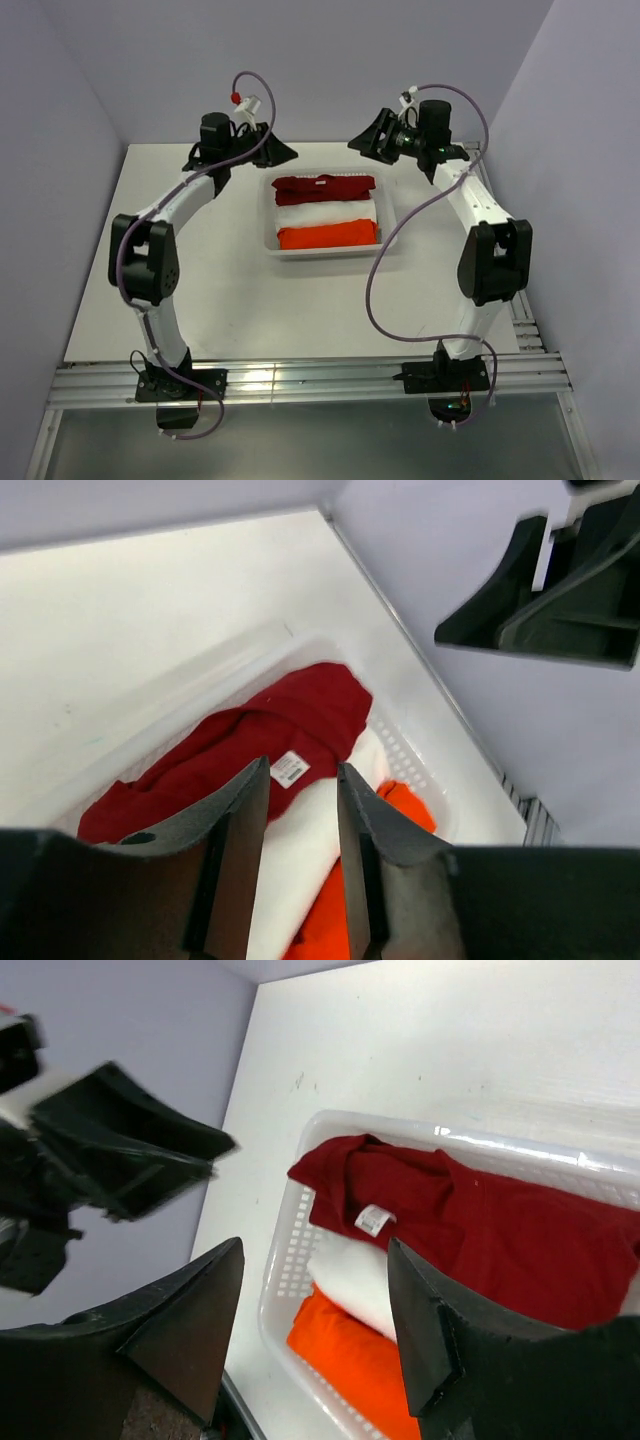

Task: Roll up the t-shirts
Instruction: Place the rolled tshirt into the container

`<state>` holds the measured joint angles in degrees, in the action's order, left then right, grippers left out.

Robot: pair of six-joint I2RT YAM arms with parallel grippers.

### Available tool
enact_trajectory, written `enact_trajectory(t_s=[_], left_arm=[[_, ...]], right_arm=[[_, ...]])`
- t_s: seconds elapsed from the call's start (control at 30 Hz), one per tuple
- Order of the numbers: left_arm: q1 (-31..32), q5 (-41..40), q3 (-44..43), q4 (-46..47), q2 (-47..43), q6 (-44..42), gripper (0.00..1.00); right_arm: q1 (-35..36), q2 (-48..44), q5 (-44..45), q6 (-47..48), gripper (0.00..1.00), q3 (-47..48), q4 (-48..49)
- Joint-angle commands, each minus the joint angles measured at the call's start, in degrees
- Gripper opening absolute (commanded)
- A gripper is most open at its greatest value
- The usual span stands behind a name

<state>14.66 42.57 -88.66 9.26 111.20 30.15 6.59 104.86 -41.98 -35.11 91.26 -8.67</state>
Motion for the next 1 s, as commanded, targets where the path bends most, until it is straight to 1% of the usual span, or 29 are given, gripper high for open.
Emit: enact_trajectory(t_s=[0.0,0.03,0.07,0.1,0.13,0.17,0.2,0.23,0.27,0.3,0.33,0.37,0.4,0.43,0.47,0.5,0.57,0.7,0.73,0.8,0.87,0.9,0.97], left_arm=[[-0.33,-8.36,5.56,-0.82,-12.63,2.45,0.39],[-0.33,-12.12,7.78,-0.99,-15.02,2.98,0.40],[-0.33,-13.29,12.50,-1.08,-17.48,4.46,0.44],[-0.42,-14.26,14.81,-1.17,-22.47,5.26,0.48],[-0.50,-15.48,17.10,-1.61,-25.04,6.23,0.55],[-0.68,-17.93,19.21,-2.22,-27.67,7.80,0.62],[-0.68,-19.44,22.88,-3.10,-32.66,8.60,0.62],[-0.68,-20.76,24.49,-4.58,-35.23,9.04,0.64],[-0.68,-23.90,27.98,-6.86,-40.83,9.92,0.68],[-0.68,-25.41,29.93,-7.84,-43.76,10.62,0.72],[-0.68,-27.17,31.78,-10.81,-46.74,11.41,0.83],[-0.68,-29.27,35.02,-12.58,-52.60,11.86,0.92],[-0.68,-32.86,36.53,-14.08,-55.36,12.47,0.99],[-0.68,-34.81,37.94,-15.66,-58.08,13.26,0.99],[-0.68,-36.05,40.30,-19.33,-62.90,14.92,0.99],[-0.77,-37.72,41.63,-20.41,-65.12,15.81,0.99],[-0.94,-38.00,45.40,-23.74,-70.64,18.71,1.00],[-1.03,-35.28,51.65,-26.12,-77.42,24.94,0.99],[-1.03,-33.79,52.88,-26.83,-78.40,28.00,0.99],[-1.03,-33.08,55.43,-29.37,-80.60,30.57,0.99],[-1.03,-31.58,57.62,-29.82,-82.97,31.37,0.99],[-1.03,-31.75,58.25,-30.08,-83.94,31.72,1.00],[-1.03,-33.50,59.30,-31.40,-86.40,31.46,1.00]], right_arm=[[-0.79,-6.50,3.83,2.32,0.67,-3.19,-5.74],[-0.88,-9.55,4.79,2.50,0.67,-4.50,-7.40],[-1.05,-11.59,5.84,2.33,0.67,-7.91,-7.68],[-1.66,-13.61,6.72,1.89,0.71,-9.68,-7.86],[-1.84,-17.89,7.86,1.98,0.73,-11.35,-8.55],[-2.10,-20.11,9.18,2.41,0.74,-13.98,-10.65],[-2.11,-22.48,11.63,3.72,0.75,-15.40,-11.63],[-2.11,-27.12,14.26,3.74,0.75,-16.98,-12.68],[-2.11,-29.86,15.51,3.56,0.77,-20.82,-13.04],[-2.19,-35.37,16.74,4.34,0.78,-22.86,-12.69],[-2.20,-38.12,18.06,4.61,0.80,-26.19,-13.30],[-2.11,-40.93,18.94,4.44,0.82,-27.96,-13.31],[-2.19,-45.57,21.21,5.05,0.82,-29.29,-14.00],[-2.20,-47.62,22.63,5.14,0.83,-30.34,-16.97],[-2.11,-49.38,24.12,4.97,0.83,-32.36,-18.22],[-2.11,-51.14,25.09,5.14,0.83,-33.33,-19.45],[-2.02,-55.98,25.89,5.41,0.83,-36.41,-22.00],[-1.76,-63.53,26.42,5.49,0.82,-40.54,-24.64],[-1.67,-66.33,26.85,5.58,0.81,-41.77,-25.60],[-1.41,-70.90,27.82,5.23,0.82,-43.01,-26.31],[-1.49,-74.43,28.35,4.97,0.83,-44.93,-26.84],[-1.41,-77.75,28.27,4.79,0.83,-45.73,-26.75],[-1.40,-79.98,27.66,4.18,0.82,-47.49,-27.54]])
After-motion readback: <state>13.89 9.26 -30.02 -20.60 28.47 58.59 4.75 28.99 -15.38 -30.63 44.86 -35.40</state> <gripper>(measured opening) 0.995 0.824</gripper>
